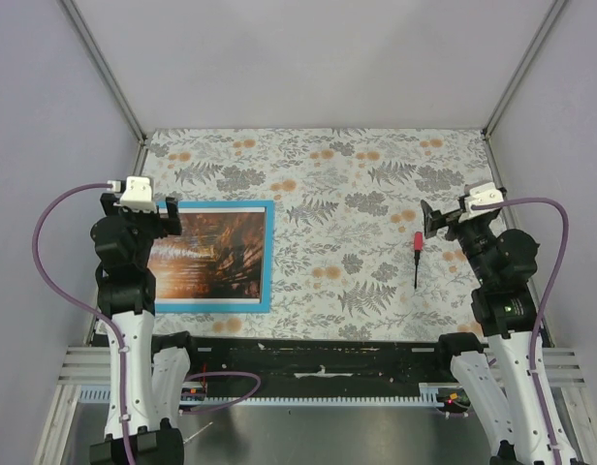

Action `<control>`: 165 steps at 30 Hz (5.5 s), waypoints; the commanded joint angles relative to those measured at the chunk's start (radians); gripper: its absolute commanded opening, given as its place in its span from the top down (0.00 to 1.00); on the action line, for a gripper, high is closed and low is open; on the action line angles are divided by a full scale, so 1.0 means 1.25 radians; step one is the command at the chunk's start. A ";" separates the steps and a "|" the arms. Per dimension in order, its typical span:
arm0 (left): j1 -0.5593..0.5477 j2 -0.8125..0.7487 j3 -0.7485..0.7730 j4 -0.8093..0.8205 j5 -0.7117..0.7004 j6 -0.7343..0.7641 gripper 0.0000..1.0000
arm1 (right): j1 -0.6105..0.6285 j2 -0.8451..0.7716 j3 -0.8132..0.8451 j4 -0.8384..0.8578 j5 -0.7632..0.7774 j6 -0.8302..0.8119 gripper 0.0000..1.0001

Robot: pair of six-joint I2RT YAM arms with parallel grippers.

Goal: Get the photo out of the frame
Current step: Move the photo frame to the center of the board.

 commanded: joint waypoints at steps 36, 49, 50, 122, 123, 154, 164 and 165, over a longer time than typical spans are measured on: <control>0.357 0.463 0.128 -0.157 0.060 0.038 0.00 | 0.018 0.091 0.011 -0.113 -0.321 -0.092 0.02; 0.440 0.620 0.108 -0.079 0.098 0.036 0.00 | 0.018 0.098 0.007 -0.112 -0.314 -0.104 0.02; 0.441 0.626 0.105 -0.078 0.103 0.036 0.00 | 0.018 0.097 0.007 -0.113 -0.315 -0.104 0.02; 0.109 0.701 0.130 -0.150 -0.018 0.027 0.00 | 0.012 0.093 0.009 -0.114 -0.316 -0.097 0.02; 0.096 0.704 0.133 -0.150 -0.018 0.024 0.00 | 0.011 0.093 0.009 -0.114 -0.316 -0.099 0.02; -0.103 0.715 0.335 -0.250 -0.084 -0.020 0.00 | -0.001 0.114 0.004 -0.116 -0.312 -0.115 0.02; 0.048 0.771 0.284 -0.253 -0.017 0.036 0.00 | -0.003 0.108 0.003 -0.119 -0.319 -0.121 0.02; 0.059 0.777 0.282 -0.255 -0.007 0.040 0.00 | 0.000 0.109 0.003 -0.119 -0.319 -0.121 0.02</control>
